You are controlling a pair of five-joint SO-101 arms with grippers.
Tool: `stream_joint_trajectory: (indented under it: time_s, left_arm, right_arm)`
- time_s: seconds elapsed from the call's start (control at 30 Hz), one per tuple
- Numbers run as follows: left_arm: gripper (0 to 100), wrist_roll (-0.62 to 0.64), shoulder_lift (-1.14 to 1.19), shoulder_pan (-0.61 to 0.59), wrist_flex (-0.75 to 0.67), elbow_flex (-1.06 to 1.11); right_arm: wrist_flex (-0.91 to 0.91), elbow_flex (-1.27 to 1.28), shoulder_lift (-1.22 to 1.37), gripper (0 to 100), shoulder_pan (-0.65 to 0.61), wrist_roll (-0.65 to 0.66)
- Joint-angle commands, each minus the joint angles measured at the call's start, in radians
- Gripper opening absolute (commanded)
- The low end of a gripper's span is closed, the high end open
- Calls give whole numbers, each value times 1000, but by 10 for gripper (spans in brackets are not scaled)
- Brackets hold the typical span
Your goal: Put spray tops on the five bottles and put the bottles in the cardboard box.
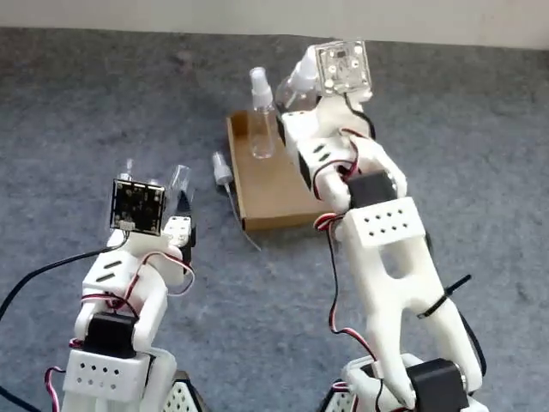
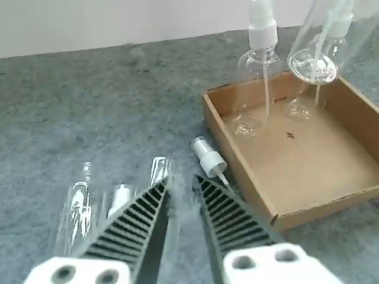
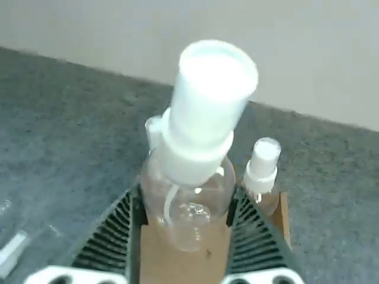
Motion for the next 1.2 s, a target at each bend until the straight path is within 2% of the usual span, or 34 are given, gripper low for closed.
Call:
stream_joint_trajectory:
  time_s: [0.0,0.43,0.7,1.17]
  left_arm:
    - [5,-5,-10,-8,3,-8]
    - [5,-5,-10,-8,2,-5]
    - [5,-5,-10,-8,2,-5]
    - [5,-5,-8,-7,2,-4]
  right_arm:
    - [-84,50,1,3,-27,6]
    - [-302,295,8,3,-143,6]
    - [-323,297,130,3,-140,9]
    - [-375,297,150,3,-125,12]
